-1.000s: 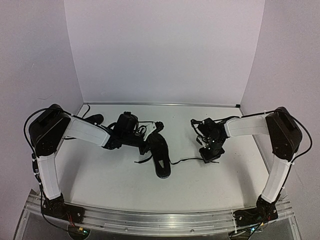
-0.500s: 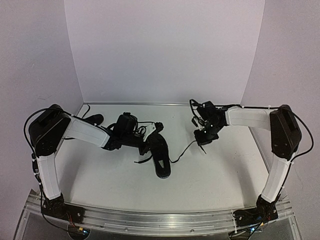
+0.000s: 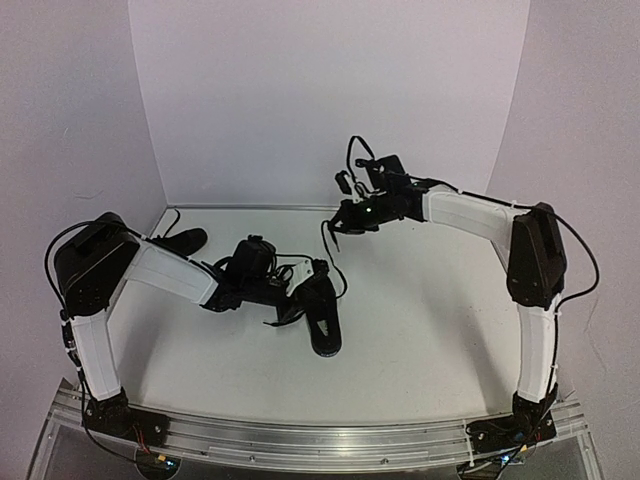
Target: Tie the shoes
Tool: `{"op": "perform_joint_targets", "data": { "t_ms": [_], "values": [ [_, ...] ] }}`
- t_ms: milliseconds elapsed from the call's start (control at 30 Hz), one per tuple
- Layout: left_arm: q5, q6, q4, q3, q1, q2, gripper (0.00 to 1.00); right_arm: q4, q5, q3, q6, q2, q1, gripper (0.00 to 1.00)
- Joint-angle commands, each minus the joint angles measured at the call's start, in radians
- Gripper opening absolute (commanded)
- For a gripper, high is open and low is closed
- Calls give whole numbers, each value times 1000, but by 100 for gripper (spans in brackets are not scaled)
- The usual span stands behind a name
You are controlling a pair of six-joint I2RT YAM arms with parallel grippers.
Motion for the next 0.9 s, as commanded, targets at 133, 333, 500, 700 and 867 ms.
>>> {"op": "perform_joint_targets", "data": {
  "t_ms": [133, 333, 500, 700, 867],
  "values": [
    [-36, 38, 33, -29, -13, -84, 0, 43, -107, 243, 80, 191, 158, 0],
    [-47, 51, 32, -55, -16, -99, 0, 38, -159, 299, 103, 219, 181, 21],
    [-47, 52, 34, -60, -16, -98, 0, 32, -162, 295, 106, 186, 175, 52],
    [-46, 48, 34, -53, -16, -97, 0, 37, -199, 194, 106, 89, 125, 59],
    [-36, 46, 26, -36, -15, -90, 0, 64, -237, -76, 54, -99, 73, 58]
  ]
}}
